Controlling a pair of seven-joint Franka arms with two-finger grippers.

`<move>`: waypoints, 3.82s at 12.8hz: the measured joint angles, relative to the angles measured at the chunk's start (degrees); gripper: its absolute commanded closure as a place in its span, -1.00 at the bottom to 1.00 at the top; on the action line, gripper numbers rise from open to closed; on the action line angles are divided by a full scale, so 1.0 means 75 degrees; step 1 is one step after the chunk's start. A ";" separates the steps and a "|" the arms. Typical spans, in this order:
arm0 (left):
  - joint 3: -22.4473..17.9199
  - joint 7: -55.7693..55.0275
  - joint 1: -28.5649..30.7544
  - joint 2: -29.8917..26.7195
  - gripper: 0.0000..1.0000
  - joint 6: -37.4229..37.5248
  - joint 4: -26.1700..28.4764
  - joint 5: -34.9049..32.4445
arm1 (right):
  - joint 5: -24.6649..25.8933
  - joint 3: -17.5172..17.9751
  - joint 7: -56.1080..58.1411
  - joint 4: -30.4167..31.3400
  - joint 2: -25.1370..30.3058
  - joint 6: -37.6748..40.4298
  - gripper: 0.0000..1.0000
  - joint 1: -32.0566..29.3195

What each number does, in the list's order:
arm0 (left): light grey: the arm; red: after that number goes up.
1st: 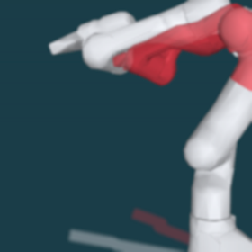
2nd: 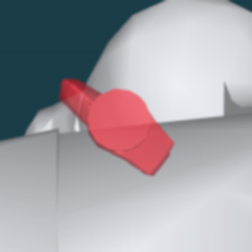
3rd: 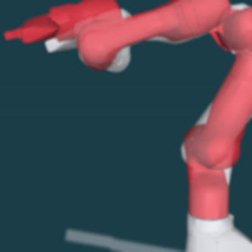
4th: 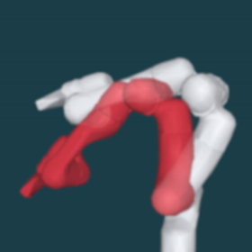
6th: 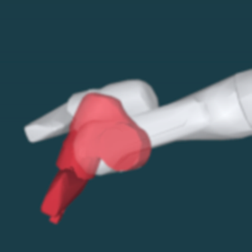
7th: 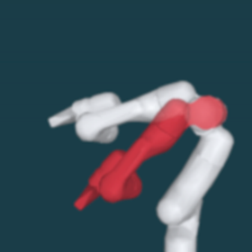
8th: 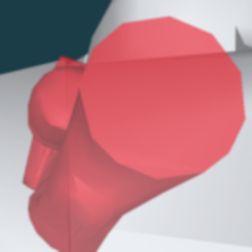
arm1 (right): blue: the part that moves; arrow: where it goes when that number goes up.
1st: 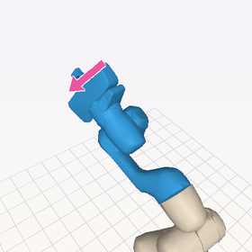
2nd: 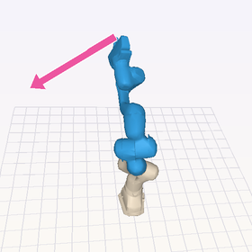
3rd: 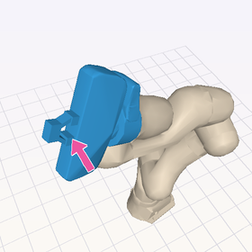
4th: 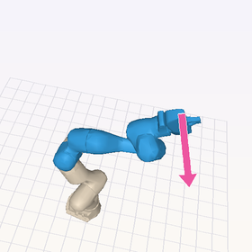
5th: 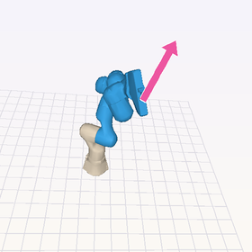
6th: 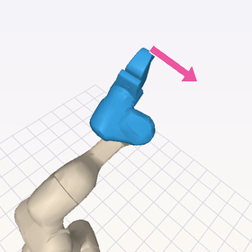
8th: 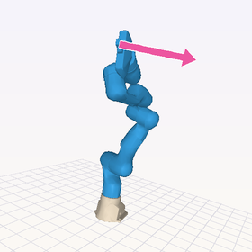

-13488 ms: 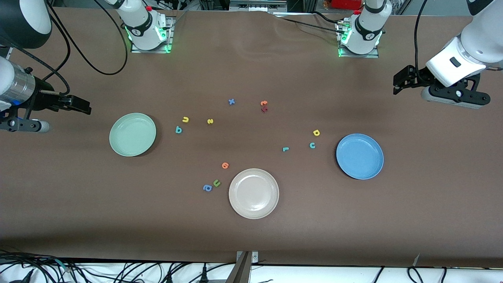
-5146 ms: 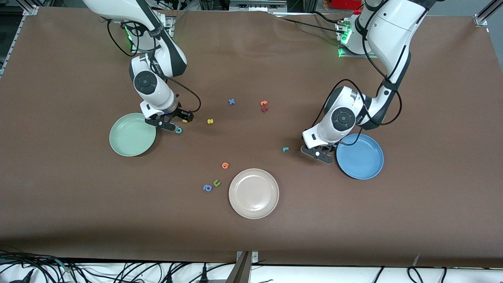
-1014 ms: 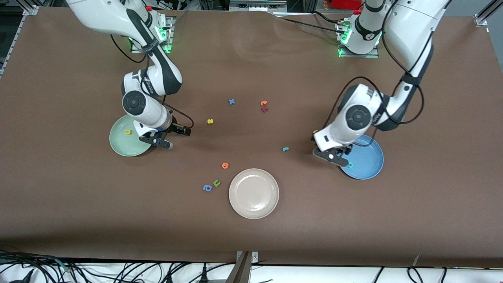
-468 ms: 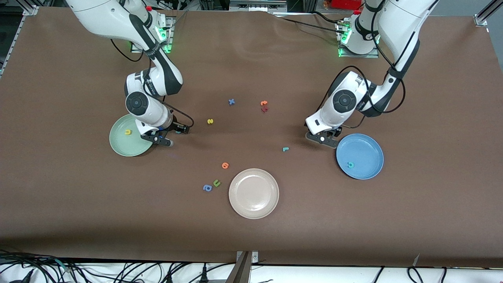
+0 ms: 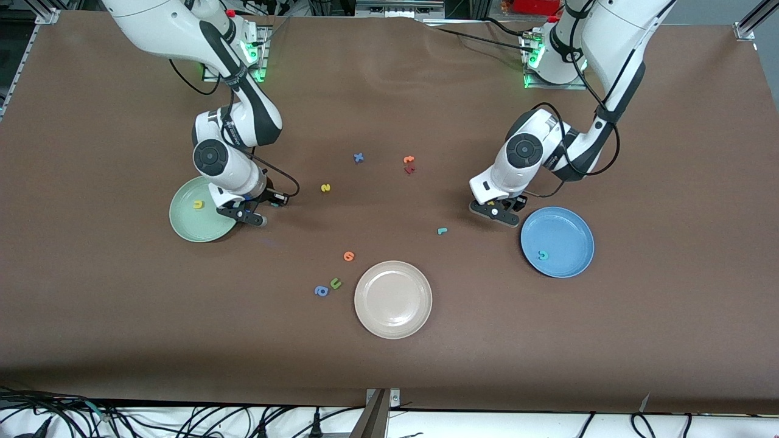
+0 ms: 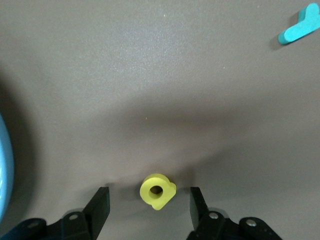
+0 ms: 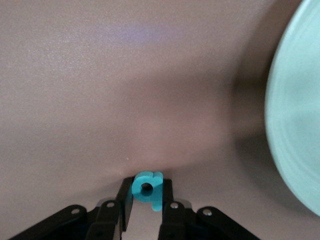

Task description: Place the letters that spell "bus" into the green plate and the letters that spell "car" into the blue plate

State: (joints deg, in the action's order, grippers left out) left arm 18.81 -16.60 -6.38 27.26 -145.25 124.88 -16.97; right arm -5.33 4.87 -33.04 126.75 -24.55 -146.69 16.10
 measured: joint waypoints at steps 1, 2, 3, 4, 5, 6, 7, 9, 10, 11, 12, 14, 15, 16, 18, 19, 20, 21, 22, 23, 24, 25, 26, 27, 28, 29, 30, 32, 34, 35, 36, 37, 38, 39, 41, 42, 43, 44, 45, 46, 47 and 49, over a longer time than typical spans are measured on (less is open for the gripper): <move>0.0000 0.0000 0.0000 0.0022 -0.23 -0.0037 0.0000 0.0000 | 0.0000 0.0000 0.0000 0.0000 -0.0001 -0.0002 1.00 0.0000; 0.0000 0.0000 0.0000 0.0033 0.04 -0.0057 0.0000 0.0000 | 0.0000 0.0000 -0.0002 0.0000 0.0001 -0.0002 1.00 0.0000; 0.0000 0.0000 0.0000 0.0035 0.39 -0.0071 0.0000 0.0000 | 0.0000 0.0000 -0.0007 0.0000 0.0003 -0.0002 1.00 0.0000; 0.0000 0.0000 0.0000 0.0035 0.59 -0.0083 0.0000 0.0000 | 0.0000 -0.0001 -0.0009 -0.0006 0.0013 0.0006 1.00 -0.0001; 0.0001 0.0000 -0.0001 0.0035 0.70 -0.0092 0.0000 0.0000 | 0.0000 -0.0004 -0.0009 -0.0026 0.0045 0.0035 1.00 -0.0002; 0.0011 0.0000 -0.0001 0.0026 0.73 -0.0106 -0.0001 -0.0001 | 0.0000 -0.0011 -0.0009 -0.0086 0.0122 0.0179 1.00 -0.0002; 0.0010 0.0000 -0.0001 0.0025 0.73 -0.0109 -0.0001 -0.0001 | 0.0000 -0.0028 -0.0023 -0.0205 0.0266 0.0536 1.00 -0.0003; 0.0010 0.0004 0.0000 0.0021 0.73 -0.0119 -0.0017 -0.0002 | 0.0004 -0.0151 -0.0038 -0.0617 0.0714 0.1692 1.00 -0.0008; 0.0009 0.0005 0.0003 -0.0012 0.73 -0.0108 -0.0065 -0.0003 | 0.0019 -0.0312 0.0040 -0.0818 0.0964 0.2310 1.00 -0.0005; 0.0008 0.0006 0.0008 -0.0101 0.73 0.0024 -0.0151 -0.0005 | 0.0030 -0.0568 0.0358 -0.0936 0.1163 0.2799 1.00 -0.0005; 0.0006 0.0043 0.0017 -0.0238 0.71 0.0467 -0.0360 -0.0009 | 0.0032 -0.0937 0.0924 -0.0963 0.1291 0.3070 1.00 -0.0011; -0.0004 0.0435 0.0059 -0.0505 0.69 0.1673 -0.0982 -0.0022 | 0.0032 -0.1774 0.2239 -0.0872 0.1279 0.3250 1.00 -0.0053; -0.0019 0.0696 0.0175 -0.0586 0.64 0.2010 -0.1197 -0.0024 | 0.0031 -0.2081 0.2744 -0.0738 0.1190 0.3230 1.00 -0.0099; -0.0033 0.1024 0.0409 -0.0615 0.51 0.2130 -0.1289 -0.0028 | 0.0031 -0.2218 0.3039 -0.0589 0.1051 0.3117 1.00 -0.0168; -0.0092 0.1751 0.0976 -0.0550 0.35 0.2134 -0.1274 -0.0130 | 0.0029 -0.2231 0.3184 -0.0320 0.0703 0.2616 0.90 -0.0187; -0.0102 0.1926 0.1206 -0.0463 -0.07 0.2108 -0.1262 -0.0330 | 0.0029 -0.2214 0.3190 -0.0239 0.0533 0.2412 0.50 -0.0158; -0.0105 0.1994 0.1365 -0.0350 -0.99 0.2066 -0.1257 -0.0543 | 0.0029 -0.2203 0.3215 -0.0204 0.0400 0.2280 -0.18 -0.0131; -0.0104 0.2002 0.1443 -0.0246 -1.00 0.2019 -0.1256 -0.0706 | 0.0029 -0.2188 0.3262 -0.0204 0.0319 0.2217 -0.74 -0.0125; -0.0099 0.2003 0.1453 -0.0179 -1.00 0.1987 -0.1257 -0.0738 | 0.0029 -0.2186 0.3287 -0.0209 0.0311 0.2204 -0.90 -0.0124; -0.0066 0.2002 0.1443 -0.0163 -1.00 0.1985 -0.1257 -0.0738 | 0.0027 -0.2186 0.3293 -0.0230 0.0338 0.2204 -0.95 -0.0124; -0.0014 0.1993 0.1427 -0.0166 -1.00 0.1983 -0.1271 -0.0738 | 0.0021 -0.2182 0.3285 -0.0278 0.0396 0.2246 -0.95 -0.0123; 0.0065 0.1987 0.1416 -0.0167 -1.00 0.1975 -0.1308 -0.0738 | 0.0007 -0.2155 0.3194 -0.0383 0.0495 0.2450 -0.94 -0.0116; 0.0235 0.1922 0.1419 -0.0173 -1.00 0.1965 -0.1367 -0.0737 | -0.0005 -0.2055 0.2924 -0.0550 0.0653 0.2823 -0.94 -0.0102; 0.0491 0.1628 0.1413 -0.0181 -1.00 0.1965 -0.1476 -0.0737 | -0.0015 -0.1805 0.2450 -0.0748 0.0849 0.3218 -0.94 -0.0094; 0.0764 0.1112 0.1381 -0.0188 -1.00 0.1971 -0.1607 -0.0737 | -0.0019 -0.1438 0.1843 -0.0916 0.1039 0.3486 -0.94 -0.0074; 0.0988 0.0546 0.1270 -0.0185 -1.00 0.1977 -0.1761 -0.0737 | -0.0023 -0.1018 0.1180 -0.1020 0.1178 0.3584 -0.94 -0.0034; 0.1084 0.0052 0.1034 -0.0160 -1.00 0.1983 -0.1943 -0.0737 | -0.0027 -0.0563 0.0504 -0.1096 0.1235 0.3560 -0.94 -0.0002; 0.1104 -0.0581 0.0445 0.0101 -1.00 0.1986 -0.2490 -0.0737 | -0.0029 0.0259 -0.0715 -0.1181 0.1169 0.3207 -0.93 0.0061; 0.1092 -0.0793 -0.0009 0.0728 -0.97 0.1987 -0.3145 -0.0737 | -0.0029 0.0935 -0.1822 -0.1181 0.0921 0.2492 -0.91 0.0103; 0.1086 -0.0805 -0.0101 0.1093 -0.88 0.1982 -0.3415 -0.0737 | -0.0030 0.1111 -0.2281 -0.1179 0.0722 0.2131 -0.84 0.0188; 0.1080 -0.0805 -0.0155 0.1443 -0.76 0.1962 -0.3630 -0.0737 | -0.0029 0.1171 -0.2629 -0.1176 0.0490 0.1786 -0.84 0.0323; 0.1077 -0.0805 -0.0187 0.1722 -0.70 0.1882 -0.3770 -0.0737 | -0.0029 0.1180 -0.2897 -0.1167 0.0262 0.1474 -0.84 0.0441; 0.1077 -0.0804 -0.0208 0.1923 -0.70 0.1692 -0.3844 -0.0737 | -0.0030 0.1182 -0.3127 -0.1147 0.0055 0.1194 -0.84 0.0509; 0.1077 -0.0804 -0.0241 0.2066 -0.71 0.1504 -0.3872 -0.0737 | -0.0029 0.1182 -0.3289 -0.1109 -0.0109 0.0920 -0.81 0.0568; 0.1076 -0.0804 -0.0324 0.2255 -0.71 0.1197 -0.3893 -0.0737 | -0.0030 0.1182 -0.3440 -0.0950 -0.0348 0.0367 -0.80 0.0669; 0.1075 -0.0804 -0.0348 0.2308 -0.70 0.1154 -0.3898 -0.0737 | -0.0029 0.1182 -0.3456 -0.0813 -0.0434 0.0037 -0.69 0.0686; 0.1070 -0.0804 -0.0359 0.2347 -0.70 0.1152 -0.3896 -0.0737 | -0.0029 0.1178 -0.3457 -0.0680 -0.0501 -0.0230 -0.58 0.0686; 0.1064 -0.0804 -0.0364 0.2373 -0.70 0.1158 -0.3878 -0.0737 | -0.0028 0.1173 -0.3457 -0.0609 -0.0540 -0.0355 -0.51 0.0685; 0.1059 -0.0804 -0.0364 0.2392 -0.68 0.1166 -0.3829 -0.0737 | -0.0028 0.1168 -0.3457 -0.0590 -0.0557 -0.0392 -0.45 0.0684; 0.1055 -0.0805 -0.0366 0.2417 -0.54 0.1168 -0.3766 -0.0737 | -0.0027 0.1167 -0.3457 -0.0591 -0.0558 -0.0395 -0.36 0.0684; 0.1054 -0.0805 -0.0366 0.2438 -0.45 0.1168 -0.3710 -0.0737 | -0.0027 0.1167 -0.3457 -0.0589 -0.0559 -0.0394 -0.19 0.0684; 0.1047 -0.0805 -0.0365 0.2444 0.09 0.1168 -0.3680 -0.0738 | -0.0026 0.1166 -0.3457 -0.0551 -0.0558 -0.0390 0.02 0.0684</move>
State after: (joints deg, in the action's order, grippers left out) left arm 26.66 -22.64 -9.12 45.59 -136.49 97.28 -22.51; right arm -5.53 13.62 -58.97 122.61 -28.73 -149.62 21.23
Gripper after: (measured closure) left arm 0.269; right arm 0.370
